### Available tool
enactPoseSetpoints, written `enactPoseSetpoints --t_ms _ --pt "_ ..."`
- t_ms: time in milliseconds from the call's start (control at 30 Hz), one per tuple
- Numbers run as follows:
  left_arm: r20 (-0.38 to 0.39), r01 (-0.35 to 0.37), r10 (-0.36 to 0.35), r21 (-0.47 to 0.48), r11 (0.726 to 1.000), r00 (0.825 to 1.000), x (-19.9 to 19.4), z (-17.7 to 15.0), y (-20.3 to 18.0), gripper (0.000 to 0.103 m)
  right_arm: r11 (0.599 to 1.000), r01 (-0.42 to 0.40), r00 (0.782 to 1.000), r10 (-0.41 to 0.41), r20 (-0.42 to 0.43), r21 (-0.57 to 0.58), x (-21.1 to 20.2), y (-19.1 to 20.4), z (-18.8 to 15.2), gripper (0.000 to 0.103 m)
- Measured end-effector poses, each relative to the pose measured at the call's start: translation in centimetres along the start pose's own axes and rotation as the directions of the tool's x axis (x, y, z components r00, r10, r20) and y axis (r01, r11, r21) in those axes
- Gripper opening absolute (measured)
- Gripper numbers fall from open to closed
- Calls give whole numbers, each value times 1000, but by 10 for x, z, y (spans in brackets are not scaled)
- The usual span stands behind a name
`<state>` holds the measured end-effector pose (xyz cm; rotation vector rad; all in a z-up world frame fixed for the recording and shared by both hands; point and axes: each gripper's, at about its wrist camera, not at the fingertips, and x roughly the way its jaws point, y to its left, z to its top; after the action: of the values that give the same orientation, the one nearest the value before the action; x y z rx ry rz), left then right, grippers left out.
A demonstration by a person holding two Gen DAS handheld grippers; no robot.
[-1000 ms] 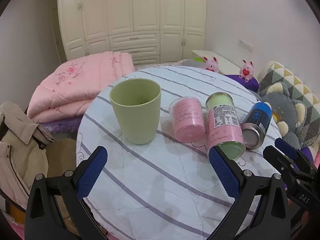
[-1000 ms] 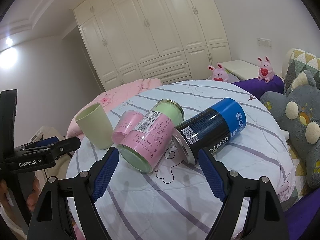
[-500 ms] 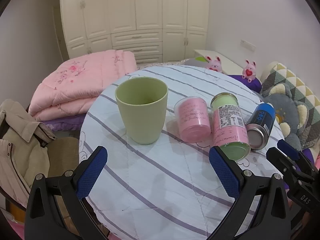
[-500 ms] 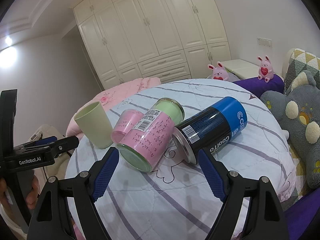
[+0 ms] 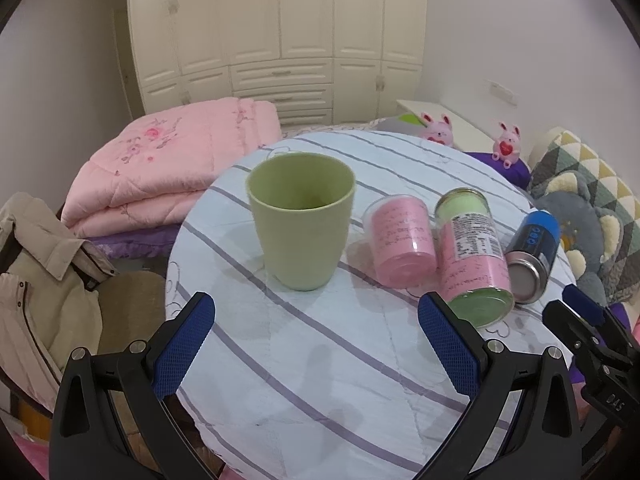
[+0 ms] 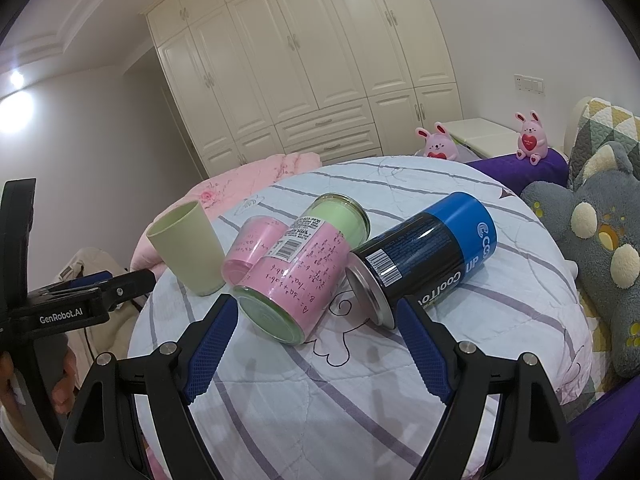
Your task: Flip cup upright
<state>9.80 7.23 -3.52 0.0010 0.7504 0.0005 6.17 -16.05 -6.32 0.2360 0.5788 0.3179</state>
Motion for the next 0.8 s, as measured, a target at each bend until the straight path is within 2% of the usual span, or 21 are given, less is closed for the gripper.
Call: enactPoseSetpoints --t_ms 67,133,267,367,433,633,800 --pt "-1 -23 23 -5 1000 1000 3 1 5 103 1000 0 1000 0 -3 -3 1 1 0 83" --pt "-1 -77 77 -8 997 997 7 2 11 103 1000 1 1000 -1 -6 -4 2 1 -1 83" --pt "-47 -176 175 -32 984 984 28 9 32 103 1000 3 1000 -3 -12 -8 5 3 0 83" --pt "-70 -212 208 -53 976 976 45 17 47 103 1000 6 1000 -7 -20 -11 8 4 0 83" --pt "-61 -208 205 -54 977 977 55 27 49 103 1000 7 1000 -8 -22 -12 10 5 0 83" --pt "39 -211 212 -21 977 977 69 64 32 103 1000 15 999 -15 -34 -14 17 7 2 83" --pt "123 -141 142 -14 990 982 49 75 21 103 1000 25 999 -26 -40 -19 20 8 2 83"
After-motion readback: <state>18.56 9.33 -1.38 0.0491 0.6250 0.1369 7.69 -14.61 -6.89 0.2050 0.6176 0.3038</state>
